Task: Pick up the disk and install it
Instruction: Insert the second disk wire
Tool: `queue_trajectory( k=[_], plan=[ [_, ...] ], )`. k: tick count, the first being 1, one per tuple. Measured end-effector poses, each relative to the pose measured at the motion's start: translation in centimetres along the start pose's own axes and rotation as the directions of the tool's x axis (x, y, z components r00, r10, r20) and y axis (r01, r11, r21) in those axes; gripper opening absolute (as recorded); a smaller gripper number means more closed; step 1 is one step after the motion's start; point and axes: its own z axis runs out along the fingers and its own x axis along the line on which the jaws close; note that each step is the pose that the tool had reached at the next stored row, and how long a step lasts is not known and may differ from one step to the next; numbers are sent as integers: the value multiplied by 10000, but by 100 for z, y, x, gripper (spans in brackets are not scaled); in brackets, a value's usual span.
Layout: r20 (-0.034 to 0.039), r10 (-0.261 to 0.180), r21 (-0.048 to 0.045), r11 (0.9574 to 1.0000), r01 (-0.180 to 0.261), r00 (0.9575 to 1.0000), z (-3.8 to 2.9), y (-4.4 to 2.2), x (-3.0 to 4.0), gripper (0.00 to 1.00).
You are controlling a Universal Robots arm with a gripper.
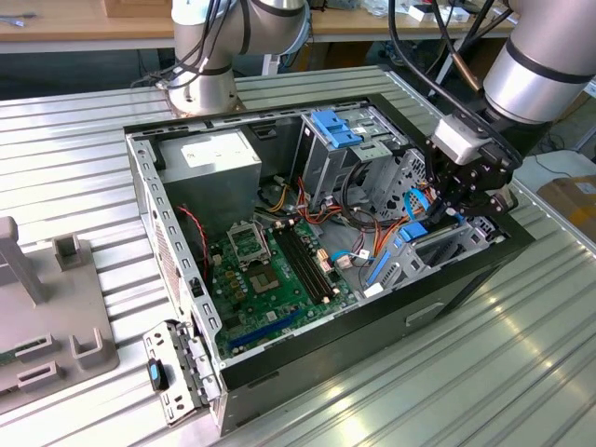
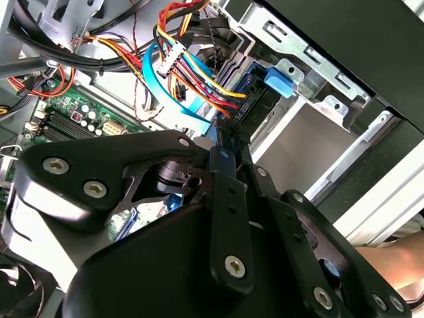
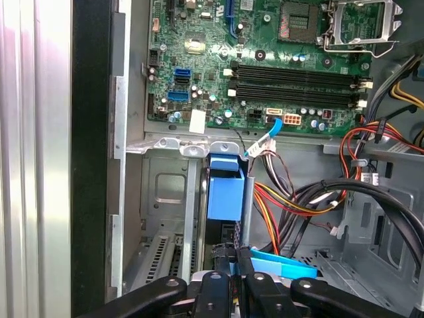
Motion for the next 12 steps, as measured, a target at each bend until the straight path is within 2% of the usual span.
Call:
queue_trajectory(
  k=[9,10,11,12],
  plan=[
    [10,0,1,10000,0,10000,29,2,0,17],
    [8,0,1,10000,0,10000,28,2,0,23],
    [2,-1,0,10000,1,10000,25,2,0,23],
    [2,-1,0,10000,1,10000,25,2,0,29]
  ],
)
